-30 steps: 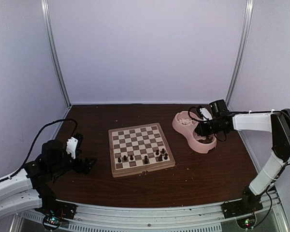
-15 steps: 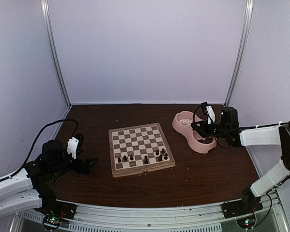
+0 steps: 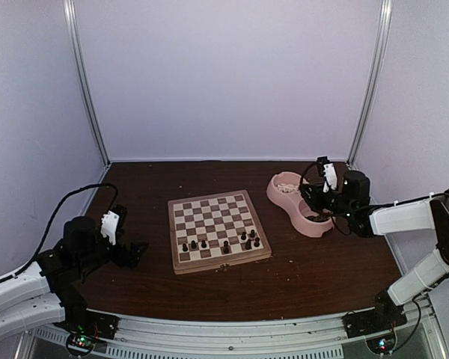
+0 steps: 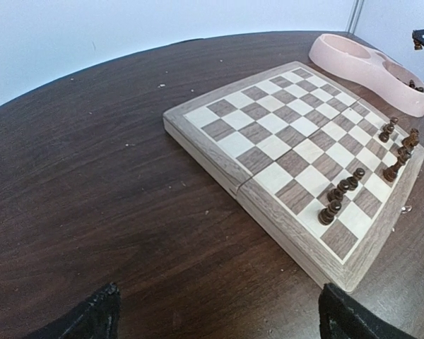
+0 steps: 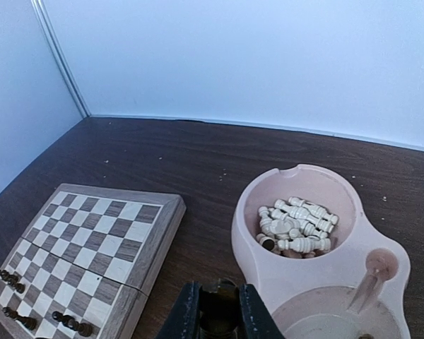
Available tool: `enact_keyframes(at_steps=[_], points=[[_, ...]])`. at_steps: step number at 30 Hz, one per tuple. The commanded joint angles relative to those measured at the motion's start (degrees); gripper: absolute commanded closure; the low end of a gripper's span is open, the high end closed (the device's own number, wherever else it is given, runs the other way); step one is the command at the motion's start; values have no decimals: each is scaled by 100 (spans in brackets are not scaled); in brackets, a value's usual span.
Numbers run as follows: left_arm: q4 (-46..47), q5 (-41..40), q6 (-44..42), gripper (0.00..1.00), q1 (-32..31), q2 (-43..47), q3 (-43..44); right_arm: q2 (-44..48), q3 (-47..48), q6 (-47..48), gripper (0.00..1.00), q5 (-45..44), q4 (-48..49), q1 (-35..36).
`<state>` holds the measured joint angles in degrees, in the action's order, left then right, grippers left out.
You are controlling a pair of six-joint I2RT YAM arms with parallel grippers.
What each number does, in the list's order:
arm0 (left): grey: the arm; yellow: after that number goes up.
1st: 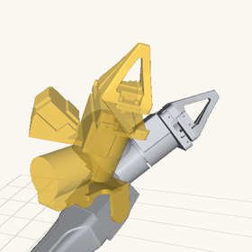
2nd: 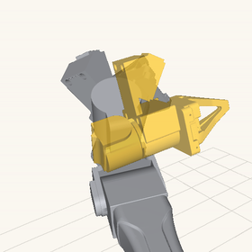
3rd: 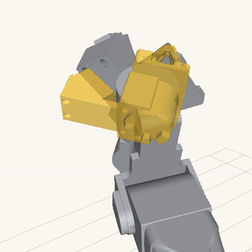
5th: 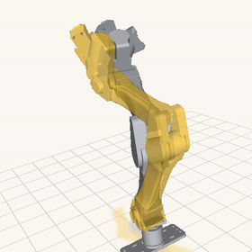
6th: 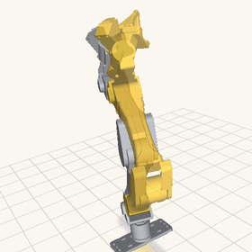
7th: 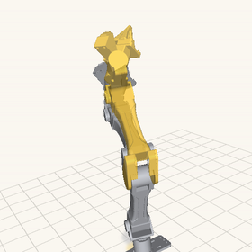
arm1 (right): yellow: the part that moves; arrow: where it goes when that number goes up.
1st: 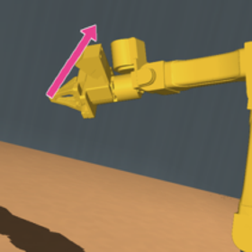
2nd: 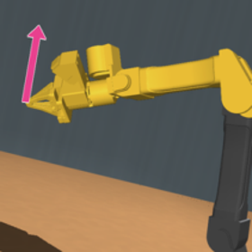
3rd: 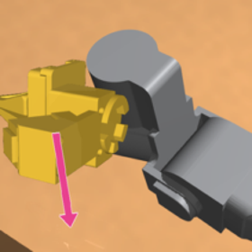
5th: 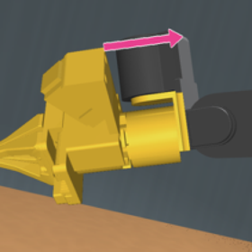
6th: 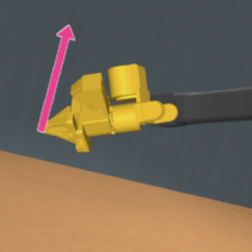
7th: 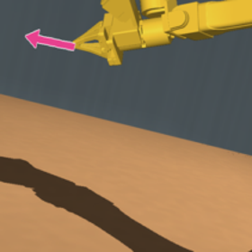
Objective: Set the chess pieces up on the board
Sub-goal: Pick up the knight from the storage box, then place the knight at the center of the board.
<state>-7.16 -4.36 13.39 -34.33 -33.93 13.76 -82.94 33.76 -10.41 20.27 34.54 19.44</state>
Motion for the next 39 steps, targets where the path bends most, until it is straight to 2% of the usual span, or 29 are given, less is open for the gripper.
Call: enact_keyframes(at_steps=[1,6,9,16,23,29,39], points=[[94,-336,69,2,-12,26,-20,-18,-296,122,94,-1048,537,79],[153,-279,34,2,-36,-305,75,-39,-58,239,94,-1524,138,208],[149,-320,45,2,-39,-484,133,-240,-73,165,89,-1691,282,244],[171,-192,-19,2,-77,-283,73,-427,231,137,87,-1607,-208,261],[170,-207,-6,2,-83,-174,38,-713,417,22,89,-901,-119,295],[146,-209,39,2,-83,-243,48,-214,3,32,89,-303,-54,583],[177,-105,50,2,-83,-340,57,58,-921,-361,90,-454,201,1309]])
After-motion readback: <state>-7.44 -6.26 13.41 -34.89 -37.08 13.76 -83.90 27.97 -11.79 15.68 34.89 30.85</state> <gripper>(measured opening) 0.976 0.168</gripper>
